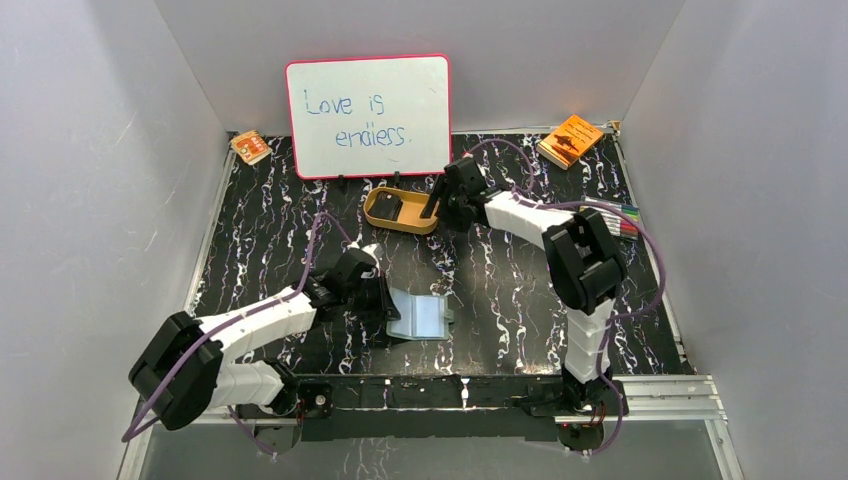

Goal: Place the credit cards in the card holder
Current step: Move the storage box to the center of the board, then pick up the credit card from the storage box.

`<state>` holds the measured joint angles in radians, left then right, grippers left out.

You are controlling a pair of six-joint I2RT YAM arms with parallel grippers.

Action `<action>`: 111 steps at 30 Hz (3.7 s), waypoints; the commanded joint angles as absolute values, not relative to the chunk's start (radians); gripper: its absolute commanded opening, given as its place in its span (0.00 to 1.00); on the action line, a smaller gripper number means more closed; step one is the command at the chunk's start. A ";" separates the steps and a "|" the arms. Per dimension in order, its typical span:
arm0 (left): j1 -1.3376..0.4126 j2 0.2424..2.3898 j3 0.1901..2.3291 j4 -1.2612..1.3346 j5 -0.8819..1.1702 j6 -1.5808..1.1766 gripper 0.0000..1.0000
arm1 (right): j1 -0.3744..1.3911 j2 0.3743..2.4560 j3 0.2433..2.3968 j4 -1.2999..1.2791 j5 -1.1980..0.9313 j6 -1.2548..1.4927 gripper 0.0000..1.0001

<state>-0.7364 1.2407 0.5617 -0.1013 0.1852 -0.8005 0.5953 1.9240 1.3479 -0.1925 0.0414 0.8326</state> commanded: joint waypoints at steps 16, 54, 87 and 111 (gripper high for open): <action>-0.735 1.112 0.526 -0.189 0.111 -0.805 0.02 | 0.523 1.827 1.189 -0.240 0.028 0.744 0.43; -0.735 1.341 0.576 -0.005 0.233 -0.808 0.01 | 0.335 1.554 0.980 -0.321 0.013 0.470 0.27; -0.736 1.300 0.547 -0.062 0.172 -0.790 0.01 | 0.547 1.722 1.105 -0.155 -0.005 0.837 0.78; -0.736 1.288 0.561 -0.100 0.155 -0.779 0.01 | 0.530 1.730 1.038 -0.126 -0.006 0.820 0.43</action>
